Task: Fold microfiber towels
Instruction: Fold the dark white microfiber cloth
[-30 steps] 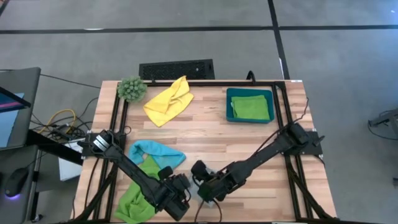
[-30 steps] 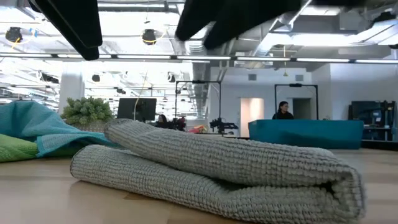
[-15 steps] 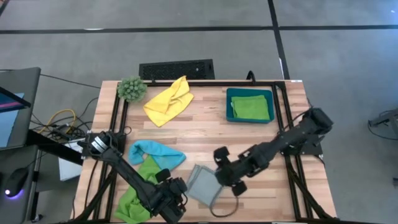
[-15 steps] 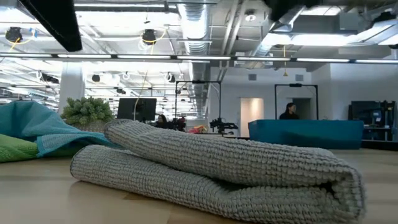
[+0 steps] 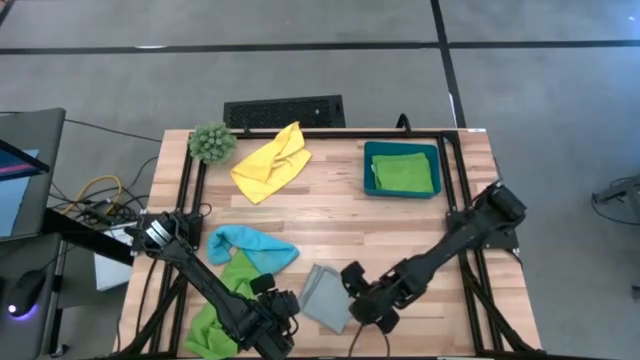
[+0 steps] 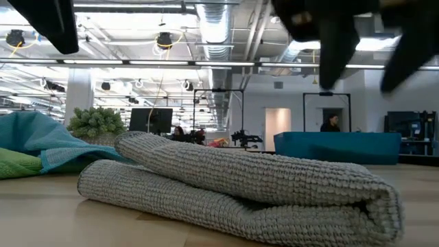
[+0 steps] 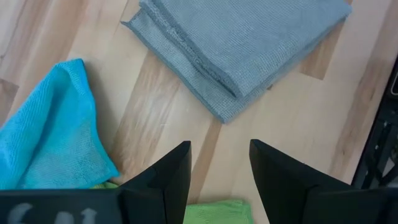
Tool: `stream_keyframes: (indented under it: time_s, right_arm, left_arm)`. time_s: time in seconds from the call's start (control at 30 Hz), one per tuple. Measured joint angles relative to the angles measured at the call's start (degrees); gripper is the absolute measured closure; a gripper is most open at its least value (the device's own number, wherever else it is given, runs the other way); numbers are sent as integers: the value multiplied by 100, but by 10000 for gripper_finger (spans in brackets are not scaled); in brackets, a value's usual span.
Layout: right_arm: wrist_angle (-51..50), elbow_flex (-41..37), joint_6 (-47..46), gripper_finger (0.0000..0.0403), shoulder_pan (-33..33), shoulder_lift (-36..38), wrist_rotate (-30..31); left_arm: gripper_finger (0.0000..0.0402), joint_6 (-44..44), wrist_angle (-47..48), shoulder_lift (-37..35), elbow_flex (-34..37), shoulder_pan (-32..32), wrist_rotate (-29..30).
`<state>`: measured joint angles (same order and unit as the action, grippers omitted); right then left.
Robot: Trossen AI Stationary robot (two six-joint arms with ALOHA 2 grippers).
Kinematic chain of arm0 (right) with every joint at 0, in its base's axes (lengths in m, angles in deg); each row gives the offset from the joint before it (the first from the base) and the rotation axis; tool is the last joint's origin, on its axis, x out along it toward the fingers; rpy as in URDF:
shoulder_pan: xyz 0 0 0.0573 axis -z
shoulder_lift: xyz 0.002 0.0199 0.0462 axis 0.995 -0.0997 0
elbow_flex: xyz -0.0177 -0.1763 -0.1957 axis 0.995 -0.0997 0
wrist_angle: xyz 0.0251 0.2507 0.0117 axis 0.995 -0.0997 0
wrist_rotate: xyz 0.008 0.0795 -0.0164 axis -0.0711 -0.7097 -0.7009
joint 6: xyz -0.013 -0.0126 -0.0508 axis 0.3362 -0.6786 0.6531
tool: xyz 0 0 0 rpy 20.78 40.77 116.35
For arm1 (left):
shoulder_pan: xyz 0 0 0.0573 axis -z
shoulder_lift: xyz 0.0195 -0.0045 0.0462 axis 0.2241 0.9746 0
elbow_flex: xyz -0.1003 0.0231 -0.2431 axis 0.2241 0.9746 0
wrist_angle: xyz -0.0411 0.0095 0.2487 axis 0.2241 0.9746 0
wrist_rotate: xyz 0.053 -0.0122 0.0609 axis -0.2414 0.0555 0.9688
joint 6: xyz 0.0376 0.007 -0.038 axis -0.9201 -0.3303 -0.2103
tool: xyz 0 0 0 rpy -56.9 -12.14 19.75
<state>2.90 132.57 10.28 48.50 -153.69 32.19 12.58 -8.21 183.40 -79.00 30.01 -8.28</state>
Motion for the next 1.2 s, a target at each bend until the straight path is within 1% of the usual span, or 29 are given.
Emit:
stream_keyframes:
  time_s: [0.17,0.33,0.4,0.53,0.77,1.03,1.2]
  right_arm:
    - [39,-9,353,217,-34,-396,-35]
    - [99,-6,376,227,-210,-650,-6]
    - [82,-7,380,230,-289,-716,180]
    - [140,-3,421,232,-350,-835,747]
    - [233,-2,485,231,-298,-996,879]
    - [530,24,675,237,-290,-1242,1764]
    - [558,28,733,238,-294,-1362,1829]
  left_arm:
    - [244,-78,17,-2,0,-2,-132]
    - [244,-150,20,-2,0,-4,-208]
    - [244,-215,20,-2,0,-4,-208]
    - [244,-226,20,-2,0,-4,-174]
    - [244,-226,20,-2,0,-4,-186]
    - [244,-222,20,-2,0,-4,-186]
    - [244,-217,20,-2,0,-4,-193]
